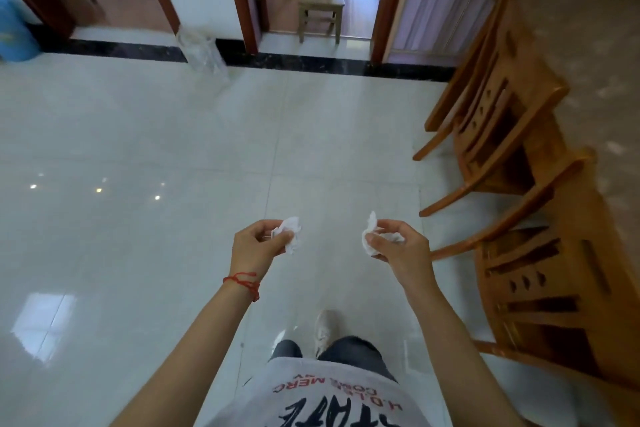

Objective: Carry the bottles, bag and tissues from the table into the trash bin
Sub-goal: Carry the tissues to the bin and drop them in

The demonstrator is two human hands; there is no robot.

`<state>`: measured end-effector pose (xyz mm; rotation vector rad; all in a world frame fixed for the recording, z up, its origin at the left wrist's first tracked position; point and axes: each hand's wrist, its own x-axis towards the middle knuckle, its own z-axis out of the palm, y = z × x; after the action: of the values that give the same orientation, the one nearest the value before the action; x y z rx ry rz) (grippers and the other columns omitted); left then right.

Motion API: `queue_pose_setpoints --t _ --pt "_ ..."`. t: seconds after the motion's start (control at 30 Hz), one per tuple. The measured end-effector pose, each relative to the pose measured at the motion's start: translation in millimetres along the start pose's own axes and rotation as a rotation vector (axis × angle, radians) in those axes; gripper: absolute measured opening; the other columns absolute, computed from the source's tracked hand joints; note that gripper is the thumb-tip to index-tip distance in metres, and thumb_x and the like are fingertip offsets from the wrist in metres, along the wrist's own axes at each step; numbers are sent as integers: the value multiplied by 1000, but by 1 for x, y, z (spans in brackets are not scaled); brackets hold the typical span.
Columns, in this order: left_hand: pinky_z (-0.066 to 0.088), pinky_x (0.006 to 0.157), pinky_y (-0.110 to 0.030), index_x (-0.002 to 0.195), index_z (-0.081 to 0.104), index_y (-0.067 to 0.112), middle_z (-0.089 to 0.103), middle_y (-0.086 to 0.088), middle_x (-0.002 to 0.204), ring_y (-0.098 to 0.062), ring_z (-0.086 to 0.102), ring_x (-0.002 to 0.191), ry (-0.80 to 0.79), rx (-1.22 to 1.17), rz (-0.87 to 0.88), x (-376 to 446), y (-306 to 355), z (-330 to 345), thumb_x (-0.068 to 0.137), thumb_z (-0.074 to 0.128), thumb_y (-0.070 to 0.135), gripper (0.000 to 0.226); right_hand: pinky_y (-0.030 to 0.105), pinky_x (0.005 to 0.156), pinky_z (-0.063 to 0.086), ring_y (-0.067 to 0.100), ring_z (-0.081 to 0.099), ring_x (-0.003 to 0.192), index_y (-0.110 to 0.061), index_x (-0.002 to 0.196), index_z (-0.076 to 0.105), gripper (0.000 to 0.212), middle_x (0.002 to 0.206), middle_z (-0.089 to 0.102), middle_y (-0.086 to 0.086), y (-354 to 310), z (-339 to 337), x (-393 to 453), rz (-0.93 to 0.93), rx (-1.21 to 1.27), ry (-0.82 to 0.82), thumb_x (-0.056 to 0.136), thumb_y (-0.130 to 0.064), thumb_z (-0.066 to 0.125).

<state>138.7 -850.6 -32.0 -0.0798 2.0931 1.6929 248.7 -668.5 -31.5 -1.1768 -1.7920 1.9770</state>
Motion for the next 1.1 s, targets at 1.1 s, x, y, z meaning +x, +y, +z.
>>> queue_pose_setpoints --t 1.1 --pt "51 56 -11 86 67 8 63 -5 73 -14 59 67 -161 45 23 560 258 183 77 67 2 11 14 55 54 13 62 74 -8 98 63 24 84 64 2 -241 83 546 52 29 166 77 0 70"
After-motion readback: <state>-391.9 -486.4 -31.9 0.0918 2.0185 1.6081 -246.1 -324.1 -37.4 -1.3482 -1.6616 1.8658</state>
